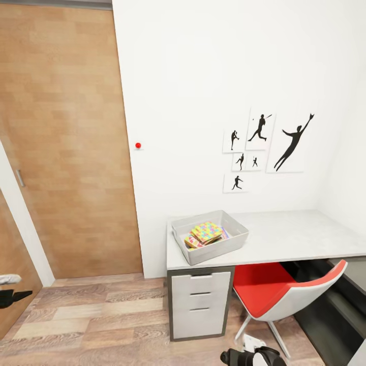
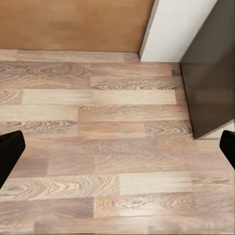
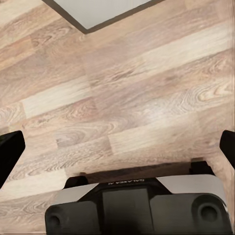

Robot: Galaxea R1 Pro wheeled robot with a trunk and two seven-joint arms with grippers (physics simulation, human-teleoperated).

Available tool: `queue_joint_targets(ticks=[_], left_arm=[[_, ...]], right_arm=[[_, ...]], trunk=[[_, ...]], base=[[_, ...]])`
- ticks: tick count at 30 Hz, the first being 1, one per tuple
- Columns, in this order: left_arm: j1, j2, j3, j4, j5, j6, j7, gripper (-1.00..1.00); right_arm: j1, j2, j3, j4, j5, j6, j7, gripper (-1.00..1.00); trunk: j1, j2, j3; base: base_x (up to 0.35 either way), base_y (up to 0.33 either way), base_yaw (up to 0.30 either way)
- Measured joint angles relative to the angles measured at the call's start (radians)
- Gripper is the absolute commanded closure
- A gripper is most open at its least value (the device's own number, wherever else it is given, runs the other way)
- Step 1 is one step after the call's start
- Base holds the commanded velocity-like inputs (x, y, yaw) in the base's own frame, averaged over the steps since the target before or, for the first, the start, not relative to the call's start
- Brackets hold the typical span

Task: Put all the toys in the child's room - the three board games (two on the bed and one on the table), the two jigsaw puzzles on the table, and the tennis ball on the table - inside the toy box on the table in the child's room.

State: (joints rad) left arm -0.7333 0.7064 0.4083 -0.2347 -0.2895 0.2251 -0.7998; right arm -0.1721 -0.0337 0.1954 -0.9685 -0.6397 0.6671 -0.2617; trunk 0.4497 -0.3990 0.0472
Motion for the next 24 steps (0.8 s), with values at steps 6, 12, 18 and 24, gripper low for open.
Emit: queue_joint_targets(ticks=[6, 12, 18, 24], left_arm=[[0.020, -0.099, -0.058, 0.032, -0.014, -0.065, 0.162, -1.00], [0.091, -0.177, -0.067, 0.117, -0.039, -0.176, 0.331, -1.00], [0.160, -0.228, -0.066, 0.161, -0.040, -0.213, 0.438, -1.00], [0.247, -0.287, -0.067, 0.170, -0.042, -0.220, 0.505, -1.00]], right_arm=[[0.000, 0.012, -0.002, 0.079, 0.083, -0.004, 0.000, -1.00], [-0.001, 0.020, -0.005, 0.130, 0.158, -0.039, 0.000, -1.00], [-0.001, 0.021, -0.004, 0.180, 0.173, -0.065, 0.001, -1.00], [-0.001, 0.021, -0.004, 0.275, 0.176, -0.136, 0.000, -1.00]], trunk=[[0.000, 0.000, -0.010], [0.000, 0.000, -0.020], [0.000, 0.000, -0.029], [0.000, 0.000, -0.039]], base=[[0.000, 0.000, 0.000], [0.000, 0.000, 0.000], [0.000, 0.000, 0.000], [0.000, 0.000, 0.000]])
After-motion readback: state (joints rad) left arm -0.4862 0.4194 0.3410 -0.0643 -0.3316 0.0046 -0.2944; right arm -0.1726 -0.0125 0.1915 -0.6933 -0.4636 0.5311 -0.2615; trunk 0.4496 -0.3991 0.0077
